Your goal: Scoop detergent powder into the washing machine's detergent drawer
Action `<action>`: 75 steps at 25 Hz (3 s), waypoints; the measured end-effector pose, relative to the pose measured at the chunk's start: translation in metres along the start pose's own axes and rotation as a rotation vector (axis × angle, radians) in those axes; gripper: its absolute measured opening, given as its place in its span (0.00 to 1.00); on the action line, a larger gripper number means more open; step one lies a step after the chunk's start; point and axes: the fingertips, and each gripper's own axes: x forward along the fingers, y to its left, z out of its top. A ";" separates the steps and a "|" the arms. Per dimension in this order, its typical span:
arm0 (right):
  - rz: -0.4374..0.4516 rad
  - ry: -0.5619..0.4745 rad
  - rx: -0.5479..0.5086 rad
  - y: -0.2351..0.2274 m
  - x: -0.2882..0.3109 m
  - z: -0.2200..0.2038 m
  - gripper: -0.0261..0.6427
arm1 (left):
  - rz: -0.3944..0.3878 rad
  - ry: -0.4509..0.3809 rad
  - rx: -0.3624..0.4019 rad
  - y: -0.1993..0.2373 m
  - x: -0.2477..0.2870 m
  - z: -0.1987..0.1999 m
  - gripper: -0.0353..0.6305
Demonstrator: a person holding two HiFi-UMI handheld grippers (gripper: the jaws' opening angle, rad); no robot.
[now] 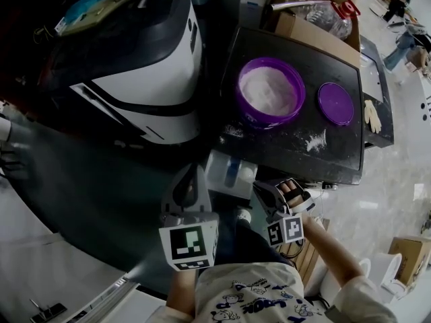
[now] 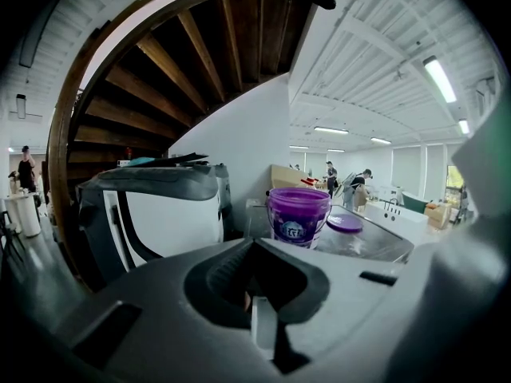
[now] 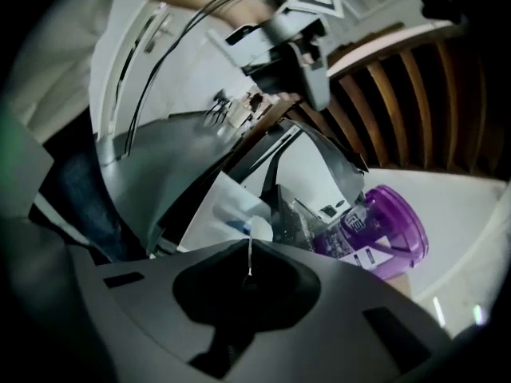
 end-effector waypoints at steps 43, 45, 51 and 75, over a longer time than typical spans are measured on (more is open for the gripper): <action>-0.456 -0.594 1.081 -0.278 -0.124 0.098 0.07 | 0.011 -0.276 -0.032 0.007 -0.010 0.131 0.06; -0.479 -0.591 1.066 -0.284 -0.127 0.098 0.07 | 0.012 -0.287 -0.028 0.009 -0.010 0.136 0.06; -0.537 -0.589 1.029 -0.298 -0.131 0.101 0.07 | 0.014 -0.308 -0.020 0.012 -0.010 0.146 0.06; -0.585 -0.548 1.055 -0.307 -0.129 0.088 0.07 | 0.006 -0.332 -0.009 0.020 -0.008 0.159 0.06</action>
